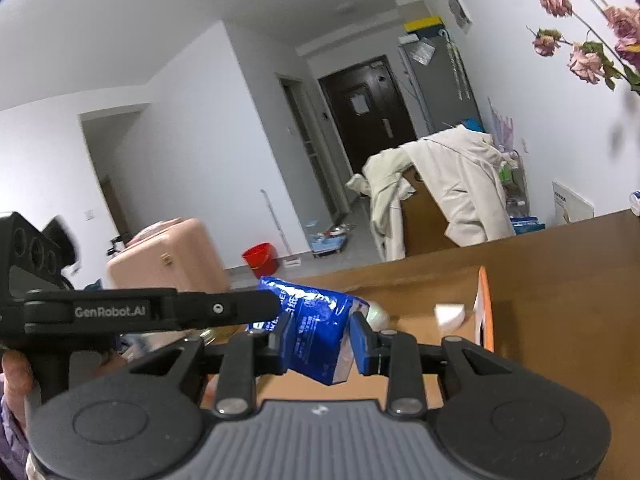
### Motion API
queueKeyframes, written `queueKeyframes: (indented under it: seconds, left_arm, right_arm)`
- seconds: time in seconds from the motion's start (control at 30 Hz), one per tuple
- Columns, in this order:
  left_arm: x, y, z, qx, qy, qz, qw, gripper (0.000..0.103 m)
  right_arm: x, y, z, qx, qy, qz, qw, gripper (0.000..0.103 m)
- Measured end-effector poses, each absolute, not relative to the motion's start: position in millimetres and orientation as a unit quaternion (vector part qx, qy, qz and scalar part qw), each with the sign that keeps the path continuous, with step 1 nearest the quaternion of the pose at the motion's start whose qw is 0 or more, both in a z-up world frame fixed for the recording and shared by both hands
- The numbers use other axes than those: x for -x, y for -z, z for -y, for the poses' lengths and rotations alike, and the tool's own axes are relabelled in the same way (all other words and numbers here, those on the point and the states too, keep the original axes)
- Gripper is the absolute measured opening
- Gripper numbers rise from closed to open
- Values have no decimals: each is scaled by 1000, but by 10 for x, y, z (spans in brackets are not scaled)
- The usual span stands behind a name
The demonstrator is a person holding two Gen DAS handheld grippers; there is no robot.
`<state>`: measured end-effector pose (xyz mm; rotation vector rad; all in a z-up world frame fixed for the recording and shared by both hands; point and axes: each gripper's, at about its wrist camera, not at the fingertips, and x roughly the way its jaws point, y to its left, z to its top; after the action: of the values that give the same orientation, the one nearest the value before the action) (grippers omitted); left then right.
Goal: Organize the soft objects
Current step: 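Carry the handkerchief pack into the box and open both tools, then move both tools back toward the remaining pile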
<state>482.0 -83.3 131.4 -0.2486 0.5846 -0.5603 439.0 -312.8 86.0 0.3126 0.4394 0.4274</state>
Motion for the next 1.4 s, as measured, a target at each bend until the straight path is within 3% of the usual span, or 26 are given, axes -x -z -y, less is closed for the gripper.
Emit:
queueKeyframes:
  seconds: [0.2,0.4,0.43,0.5,0.63,0.9,1.0,1.07,1.23,1.4]
  left_arm:
    - [-5892,-955,1094,108,226,-354,901,34]
    - [-6473,-450,1155,97,181,-428,880,33]
    - [-6519,-380,1155,94,172,-439,877,35]
    - [-6542,-310,1145,85,160,-447,876,38]
    - [-6452,-400,1061,76,163,-428,886,44]
    - [-6053,-943,1052,60,171,-384,906,53]
    - [-5681,-1169,1021,26,147,-359,922,70]
    - [-5400,-1295,971,4,140,-341,930,70]
    - [-4561,-1525,728,-21,135,-285,949,84]
    - [-3682,-1482,491,-34,154,-224,962,93]
  right_arm:
    - [-5661,-515,3291,-223,-182,-320,903,30]
    - [-6372,-4,3223,-236,-147,-399,874,25]
    - [-6405,44,3201,-234,-147,-403,872,18]
    - [-6437,60,3125,-211,-136,-402,880,17]
    - [-6408,-20,3062,-190,-137,-389,891,25]
    - [-5961,-523,3043,-136,-141,-356,914,27]
    - [-5657,-787,3022,-94,-144,-338,926,37]
    - [-5403,-950,3011,-60,-145,-323,933,48]
    - [-4611,-1231,2998,11,-153,-278,948,70]
    - [-3708,-1248,2936,48,-187,-237,952,80]
